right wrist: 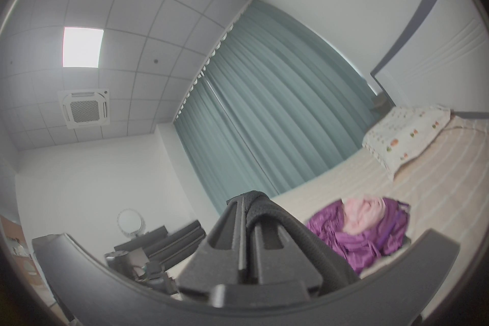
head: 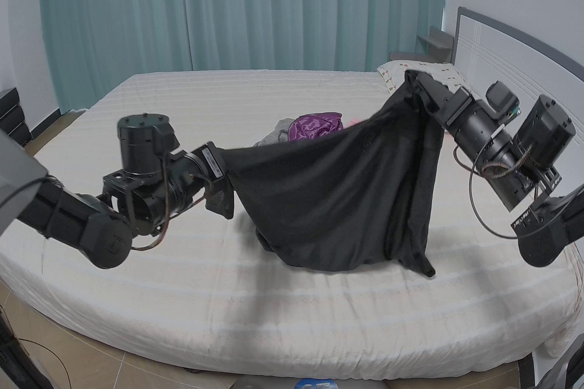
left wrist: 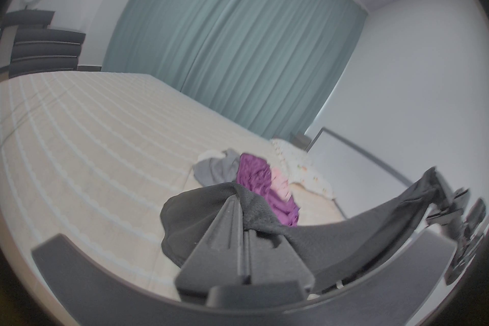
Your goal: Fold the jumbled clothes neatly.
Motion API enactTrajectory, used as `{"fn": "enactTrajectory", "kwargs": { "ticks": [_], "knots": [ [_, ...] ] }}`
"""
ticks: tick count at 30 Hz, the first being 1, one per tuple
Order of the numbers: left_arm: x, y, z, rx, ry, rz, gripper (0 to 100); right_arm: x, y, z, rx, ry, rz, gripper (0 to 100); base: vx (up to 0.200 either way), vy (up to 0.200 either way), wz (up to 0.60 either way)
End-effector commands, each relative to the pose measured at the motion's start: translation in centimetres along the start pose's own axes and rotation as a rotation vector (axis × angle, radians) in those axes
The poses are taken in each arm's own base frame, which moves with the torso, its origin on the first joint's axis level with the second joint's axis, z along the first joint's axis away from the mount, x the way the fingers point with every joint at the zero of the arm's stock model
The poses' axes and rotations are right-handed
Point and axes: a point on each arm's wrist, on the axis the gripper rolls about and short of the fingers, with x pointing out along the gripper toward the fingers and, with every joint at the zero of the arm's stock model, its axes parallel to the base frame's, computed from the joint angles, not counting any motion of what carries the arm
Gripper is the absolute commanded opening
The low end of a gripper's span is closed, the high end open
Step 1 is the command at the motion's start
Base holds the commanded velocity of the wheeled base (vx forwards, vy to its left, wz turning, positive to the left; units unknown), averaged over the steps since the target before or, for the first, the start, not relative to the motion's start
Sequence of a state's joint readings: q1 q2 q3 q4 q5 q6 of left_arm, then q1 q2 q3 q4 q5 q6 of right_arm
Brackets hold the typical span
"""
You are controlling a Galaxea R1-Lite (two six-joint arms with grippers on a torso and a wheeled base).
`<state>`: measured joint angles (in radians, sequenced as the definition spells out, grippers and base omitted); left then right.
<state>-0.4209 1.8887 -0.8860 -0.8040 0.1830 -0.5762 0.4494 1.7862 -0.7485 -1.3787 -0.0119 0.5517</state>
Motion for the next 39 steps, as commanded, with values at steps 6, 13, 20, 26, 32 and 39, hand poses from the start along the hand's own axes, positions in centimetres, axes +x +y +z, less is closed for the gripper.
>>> {"fn": "enactTrajectory", "kwargs": {
  "ticks": [6, 13, 20, 26, 32, 39],
  "knots": [
    [-6.2, -0.2, 1.1, -0.125, -0.022, -0.026, 0, -2.4, -1.7, -3.6, 0.01, 0.157, -0.077, 0, 0.0, 0.0, 0.0],
    [-7.1, 0.0, -2.1, -0.193, 0.097, -0.023, 0, -4.1, -3.3, -6.5, 0.107, 0.283, -0.159, 0, 0.0, 0.0, 0.0],
    [-7.1, 1.2, -4.1, -0.192, 0.177, 0.016, 0, -5.8, -3.8, -7.5, 0.168, 0.34, -0.208, 0, 0.0, 0.0, 0.0],
    [-7.2, 1.9, -5.3, -0.197, 0.217, 0.051, 0, -6.7, -4.4, -8.0, 0.181, 0.337, -0.223, 0, 0.0, 0.0, 0.0],
    [-7.5, 2.4, -5.8, -0.202, 0.237, 0.071, 0, -7.8, -4.5, -8.3, 0.18, 0.355, -0.236, 0, 0.0, 0.0, 0.0],
    [-7.5, 2.9, -6.6, -0.203, 0.268, 0.093, 0, -8.3, -4.6, -8.6, 0.179, 0.37, -0.247, 0, -0.114, 0.0, 0.0]
  ]
}}
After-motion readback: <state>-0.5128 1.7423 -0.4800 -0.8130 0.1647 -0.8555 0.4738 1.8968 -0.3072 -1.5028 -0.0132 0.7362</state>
